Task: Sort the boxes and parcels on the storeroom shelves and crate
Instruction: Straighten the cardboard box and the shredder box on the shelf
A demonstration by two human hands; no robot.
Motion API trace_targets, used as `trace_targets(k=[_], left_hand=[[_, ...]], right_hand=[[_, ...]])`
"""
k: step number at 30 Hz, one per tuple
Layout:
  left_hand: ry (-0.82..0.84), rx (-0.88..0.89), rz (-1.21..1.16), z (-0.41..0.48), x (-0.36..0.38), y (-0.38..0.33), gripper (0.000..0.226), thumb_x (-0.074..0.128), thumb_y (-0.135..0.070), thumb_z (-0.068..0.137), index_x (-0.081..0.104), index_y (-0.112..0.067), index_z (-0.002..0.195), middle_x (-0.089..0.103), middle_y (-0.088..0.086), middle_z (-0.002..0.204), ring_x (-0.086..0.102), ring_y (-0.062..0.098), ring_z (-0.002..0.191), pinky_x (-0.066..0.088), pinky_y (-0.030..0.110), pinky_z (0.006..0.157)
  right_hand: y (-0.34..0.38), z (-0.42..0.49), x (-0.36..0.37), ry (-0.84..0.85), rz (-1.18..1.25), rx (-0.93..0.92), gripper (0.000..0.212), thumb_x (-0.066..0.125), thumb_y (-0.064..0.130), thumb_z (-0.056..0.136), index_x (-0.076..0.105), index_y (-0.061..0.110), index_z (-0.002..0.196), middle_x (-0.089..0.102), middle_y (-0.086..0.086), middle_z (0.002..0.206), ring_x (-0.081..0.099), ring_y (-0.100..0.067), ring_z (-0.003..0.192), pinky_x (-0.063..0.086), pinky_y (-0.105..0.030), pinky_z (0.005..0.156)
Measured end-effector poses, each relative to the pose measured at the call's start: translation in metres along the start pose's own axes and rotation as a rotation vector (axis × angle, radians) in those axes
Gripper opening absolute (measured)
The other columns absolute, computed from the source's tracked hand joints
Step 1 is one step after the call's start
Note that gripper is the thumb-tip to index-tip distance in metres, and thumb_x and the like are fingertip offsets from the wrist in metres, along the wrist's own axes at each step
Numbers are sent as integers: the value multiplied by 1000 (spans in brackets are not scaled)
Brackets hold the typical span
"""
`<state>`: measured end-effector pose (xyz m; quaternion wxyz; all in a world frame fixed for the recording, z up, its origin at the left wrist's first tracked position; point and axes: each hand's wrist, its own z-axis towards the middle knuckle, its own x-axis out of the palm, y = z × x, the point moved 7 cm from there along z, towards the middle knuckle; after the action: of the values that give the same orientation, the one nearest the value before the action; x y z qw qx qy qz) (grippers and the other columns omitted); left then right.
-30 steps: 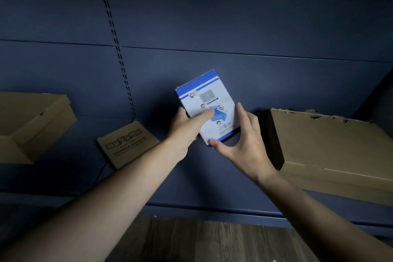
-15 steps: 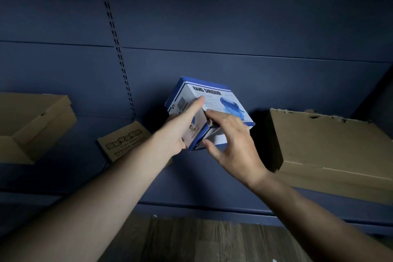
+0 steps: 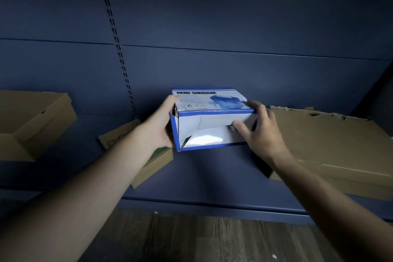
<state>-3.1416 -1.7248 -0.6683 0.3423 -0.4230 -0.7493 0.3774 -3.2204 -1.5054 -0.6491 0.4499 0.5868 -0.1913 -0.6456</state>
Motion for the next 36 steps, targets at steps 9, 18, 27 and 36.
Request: trace_targets(k=[9,18,27,36], left_hand=[[-34,-125,51,2,-14,7,43,50,-57,88,68,-18,86,75,9,78,69,29,81,53,51,80],[131,153,130,3,-5,-11,37,37,-30,95,63,-21,119,72,3,114,66,26,105,49,42,86],[109,294,336,6,-8,-13,44,48,0,86,50,-26,121,69,-4,111,61,14,105,49,33,75],[168,279,221,9,2,-7,50,59,-38,71,48,-28,119,64,-8,117,59,11,106,43,34,81]], right_hand=[[-7,6,-8,18,79,67,32,38,43,102,53,20,87,58,9,85,52,-9,79,38,-21,66],[-24,11,-3,101,337,157,42,45,54,97,62,21,117,67,4,120,61,-12,111,46,-36,103],[-38,10,0,117,516,305,58,37,65,94,69,20,110,75,0,102,70,-20,100,53,-43,94],[-53,7,9,151,565,404,35,53,46,89,64,18,107,71,-5,105,67,-24,97,53,-46,91]])
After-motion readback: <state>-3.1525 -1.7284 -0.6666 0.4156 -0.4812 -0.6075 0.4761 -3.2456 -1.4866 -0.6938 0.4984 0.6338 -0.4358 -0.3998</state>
